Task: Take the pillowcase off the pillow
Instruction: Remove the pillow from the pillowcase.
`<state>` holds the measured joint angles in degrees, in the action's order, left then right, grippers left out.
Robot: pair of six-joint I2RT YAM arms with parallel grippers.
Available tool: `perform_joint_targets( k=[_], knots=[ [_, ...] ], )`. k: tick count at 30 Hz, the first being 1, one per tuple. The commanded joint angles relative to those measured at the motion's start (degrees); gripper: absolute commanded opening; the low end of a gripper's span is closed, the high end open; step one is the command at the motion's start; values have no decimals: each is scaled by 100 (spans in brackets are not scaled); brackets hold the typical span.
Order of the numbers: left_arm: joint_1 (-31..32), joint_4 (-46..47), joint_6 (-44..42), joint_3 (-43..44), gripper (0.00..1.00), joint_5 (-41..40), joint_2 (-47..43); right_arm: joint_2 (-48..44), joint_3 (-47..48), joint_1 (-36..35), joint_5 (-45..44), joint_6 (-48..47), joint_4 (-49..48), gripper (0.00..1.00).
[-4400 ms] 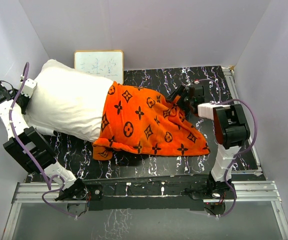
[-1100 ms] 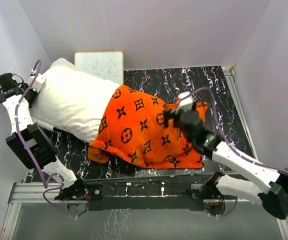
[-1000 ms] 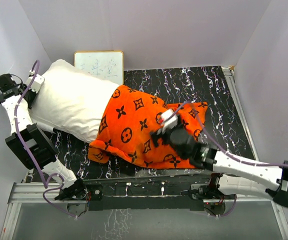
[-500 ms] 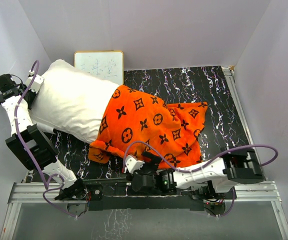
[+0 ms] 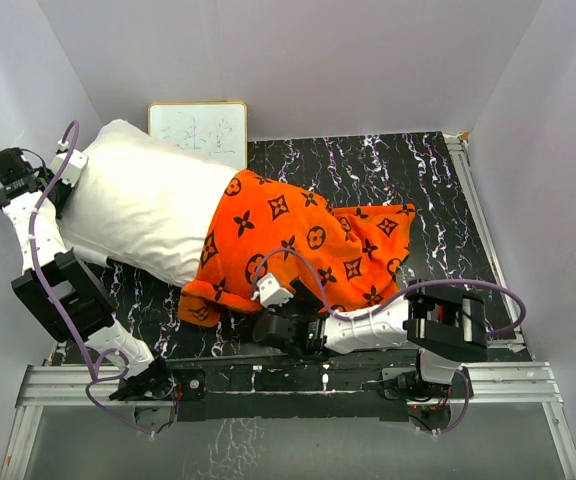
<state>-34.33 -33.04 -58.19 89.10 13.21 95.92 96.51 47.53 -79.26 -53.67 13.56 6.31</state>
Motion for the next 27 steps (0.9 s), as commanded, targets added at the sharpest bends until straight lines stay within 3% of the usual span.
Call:
perform_joint_targets(
  k=[1,4,6,11,27],
  knots=[
    [32,339,-111,31,0,47,-475,-470,-300,254,-458,1227,537,66],
    [23,454,-62,30,0,4,-433,-950,-435,448,-750,1871,900,27],
    [18,557,-48,2,0,-7,-440,-1253,-390,629,-832,2078,1101,10],
    [-5,632,-78,-62,0,-55,-434,-1978,-198,1371,-585,2126,1189,8],
    [-463,1062,-347,-332,0,-65,-243,-3880,136,5199,967,1839,916,8]
  ],
)
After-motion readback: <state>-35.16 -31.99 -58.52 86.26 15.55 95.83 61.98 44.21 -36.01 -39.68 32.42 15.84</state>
